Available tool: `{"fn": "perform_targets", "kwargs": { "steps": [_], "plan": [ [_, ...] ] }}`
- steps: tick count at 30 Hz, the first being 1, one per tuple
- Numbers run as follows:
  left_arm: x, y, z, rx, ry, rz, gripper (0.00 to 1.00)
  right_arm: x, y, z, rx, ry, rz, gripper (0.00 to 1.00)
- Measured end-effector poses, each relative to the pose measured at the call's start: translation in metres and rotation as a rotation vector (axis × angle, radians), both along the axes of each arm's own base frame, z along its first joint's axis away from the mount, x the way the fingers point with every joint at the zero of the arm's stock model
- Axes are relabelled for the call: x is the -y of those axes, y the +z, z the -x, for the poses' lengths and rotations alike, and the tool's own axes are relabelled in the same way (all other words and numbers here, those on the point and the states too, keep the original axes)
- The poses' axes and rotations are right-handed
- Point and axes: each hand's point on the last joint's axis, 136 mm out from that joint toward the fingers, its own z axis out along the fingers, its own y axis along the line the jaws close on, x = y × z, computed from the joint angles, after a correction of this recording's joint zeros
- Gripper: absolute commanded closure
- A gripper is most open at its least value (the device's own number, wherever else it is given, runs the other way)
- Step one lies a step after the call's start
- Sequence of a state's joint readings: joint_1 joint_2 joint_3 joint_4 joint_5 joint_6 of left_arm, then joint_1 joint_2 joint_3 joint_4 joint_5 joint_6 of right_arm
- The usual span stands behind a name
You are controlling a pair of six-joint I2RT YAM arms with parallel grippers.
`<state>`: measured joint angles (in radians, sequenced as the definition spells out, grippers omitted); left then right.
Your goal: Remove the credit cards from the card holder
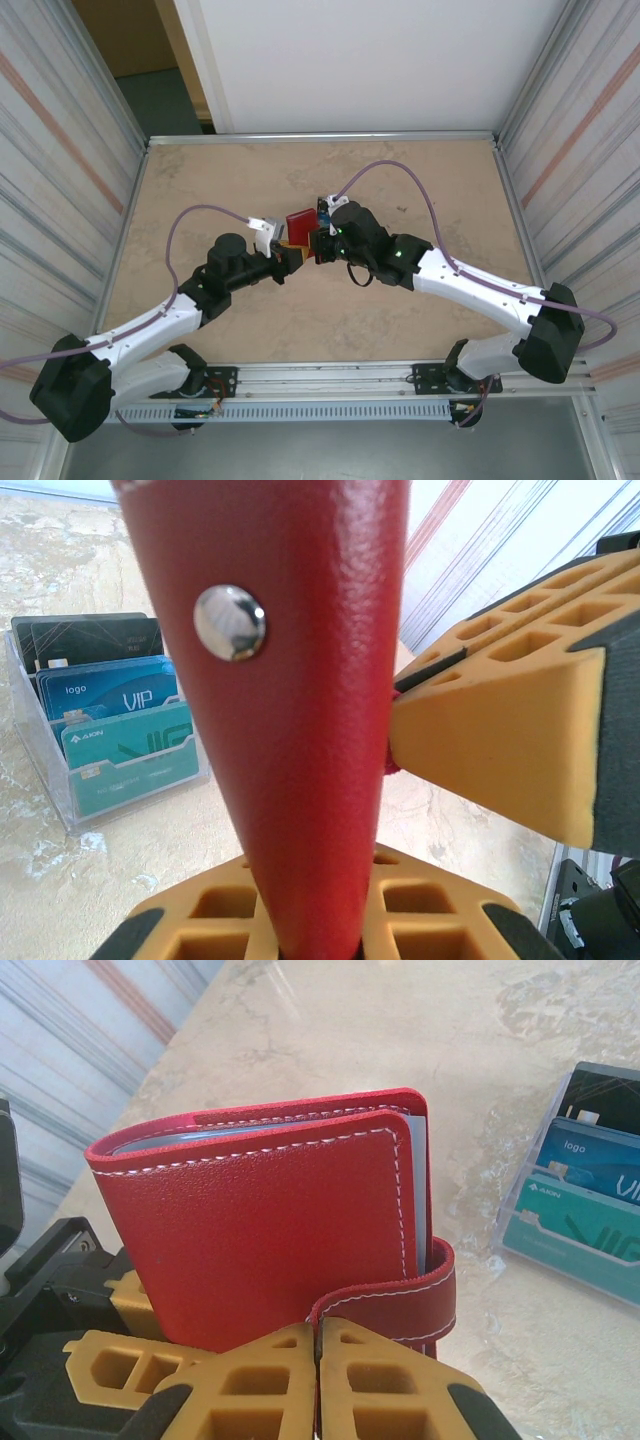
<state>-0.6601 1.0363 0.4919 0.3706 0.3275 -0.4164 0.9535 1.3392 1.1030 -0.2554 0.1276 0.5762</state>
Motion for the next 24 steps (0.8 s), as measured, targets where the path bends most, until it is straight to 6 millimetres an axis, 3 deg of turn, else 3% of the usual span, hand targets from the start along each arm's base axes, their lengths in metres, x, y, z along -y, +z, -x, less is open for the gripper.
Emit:
{"fn": "perform_targets", "kwargs": {
  "steps": [24],
  "plan": [
    [0.001,0.0027,0.0003,0.008,-0.005,0.008,1.0,0.0036,0.0028,0.0025,0.007,0.012,-0.035,1.0]
  ]
}}
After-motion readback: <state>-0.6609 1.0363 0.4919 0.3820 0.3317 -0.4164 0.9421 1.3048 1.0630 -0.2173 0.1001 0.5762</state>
